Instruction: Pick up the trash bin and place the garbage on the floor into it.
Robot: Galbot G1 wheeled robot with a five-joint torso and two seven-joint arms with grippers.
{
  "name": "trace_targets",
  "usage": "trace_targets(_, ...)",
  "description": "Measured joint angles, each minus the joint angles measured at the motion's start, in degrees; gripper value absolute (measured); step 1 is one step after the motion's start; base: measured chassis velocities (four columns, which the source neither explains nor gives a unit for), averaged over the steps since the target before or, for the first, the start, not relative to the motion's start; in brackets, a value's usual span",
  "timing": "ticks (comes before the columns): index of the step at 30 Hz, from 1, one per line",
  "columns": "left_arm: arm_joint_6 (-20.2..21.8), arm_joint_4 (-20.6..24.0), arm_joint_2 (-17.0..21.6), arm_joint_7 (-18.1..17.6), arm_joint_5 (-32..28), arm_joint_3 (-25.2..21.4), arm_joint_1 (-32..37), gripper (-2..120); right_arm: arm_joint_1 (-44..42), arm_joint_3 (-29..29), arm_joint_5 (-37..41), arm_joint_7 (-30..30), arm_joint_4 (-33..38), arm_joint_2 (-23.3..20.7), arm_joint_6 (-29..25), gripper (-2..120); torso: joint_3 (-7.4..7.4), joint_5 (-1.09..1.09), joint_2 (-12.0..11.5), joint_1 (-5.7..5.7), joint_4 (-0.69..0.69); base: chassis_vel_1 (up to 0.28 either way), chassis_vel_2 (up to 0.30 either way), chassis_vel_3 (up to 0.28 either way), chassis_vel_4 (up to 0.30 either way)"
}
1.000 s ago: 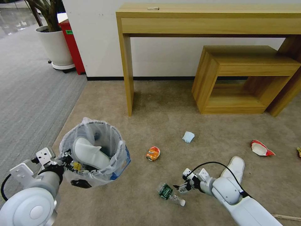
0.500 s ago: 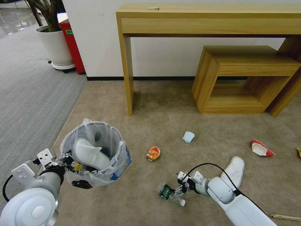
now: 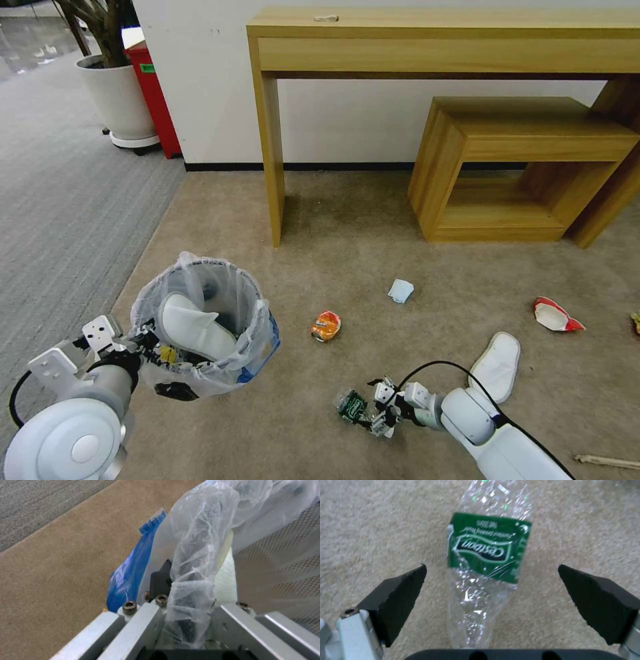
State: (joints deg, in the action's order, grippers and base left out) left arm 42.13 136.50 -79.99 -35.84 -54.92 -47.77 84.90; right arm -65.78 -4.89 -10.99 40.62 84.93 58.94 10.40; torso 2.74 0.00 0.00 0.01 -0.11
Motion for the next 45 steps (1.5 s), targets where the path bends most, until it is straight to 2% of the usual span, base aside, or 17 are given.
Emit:
trace_targets(9,0.0,0.0,-0.1,0.1,0.1,0.1,0.1,1,-0.7,-0.4,-1.3,0.1,-1.1,0.5,-0.2,96,0.00,0.00,0.0,0.00,0.00,0.000,0.000,0.000,0.000)
trace_targets(12,0.0,0.0,-0.1,0.2,0.2,0.1,0.1,1,-1.0,-0.6,-1.3,0.8,-1.6,0.4,-1.3,83,0.00,0.00,0.0,0.00,0.00,0.000,0.000,0.000,0.000)
trace_targets(13,0.0,0.0,-0.1,0.2,0.2,0.1,0.1,1,-1.0,-0.6,-1.3,0.8,-1.6,0.4,-1.3,83,0.00,0.00,0.0,0.00,0.00,0.000,0.000,0.000,0.000)
trace_targets(16,0.0,0.0,-0.1,0.2,0.3,0.2,0.1,1,-1.0,-0.7,-1.3,1.6,-2.0,0.7,-2.6,69,0.00,0.00,0.0,0.00,0.00,0.000,0.000,0.000,0.000)
trace_targets(18,0.0,0.0,-0.1,0.2,0.3,0.2,0.1,1,-1.0,-0.7,-1.4,1.7,-2.1,0.8,-2.8,65,0.00,0.00,0.0,0.00,0.00,0.000,0.000,0.000,0.000)
trace_targets(20,0.0,0.0,-0.1,0.3,0.4,0.2,0.1,1,-0.7,-0.7,-1.3,1.7,-2.3,0.8,-3.2,54,0.00,0.00,0.0,0.00,0.00,0.000,0.000,0.000,0.000)
trace_targets(22,0.0,-0.1,-0.1,0.3,0.4,0.2,0.1,1,-0.7,-0.7,-1.3,1.7,-2.3,0.8,-3.3,52,0.00,0.00,0.0,0.00,0.00,0.000,0.000,0.000,0.000)
trace_targets(24,0.0,-0.2,-0.1,0.4,0.5,0.2,0.1,1,-0.5,-0.9,-0.9,1.7,-2.5,0.6,-3.8,38,0.00,0.00,0.0,0.00,0.00,0.000,0.000,0.000,0.000)
trace_targets(26,0.0,-0.2,-0.1,0.4,0.5,0.2,0.1,1,-0.5,-1.0,-0.7,1.7,-2.5,0.6,-4.1,37,0.00,0.00,0.0,0.00,0.00,0.000,0.000,0.000,0.000)
trace_targets(28,0.0,-0.4,-0.2,0.4,0.6,0.4,0.0,1,-0.4,-1.3,0.1,1.7,-2.5,0.4,-4.9,27,0.00,0.00,0.0,0.00,0.00,0.000,0.000,0.000,0.000)
trace_targets(45,0.0,-0.9,-0.2,0.9,1.1,0.9,-0.3,1,-0.5,-3.1,5.6,0.4,-0.8,-0.5,-6.7,14,0.00,0.00,0.0,0.00,0.00,0.000,0.000,0.000,0.000)
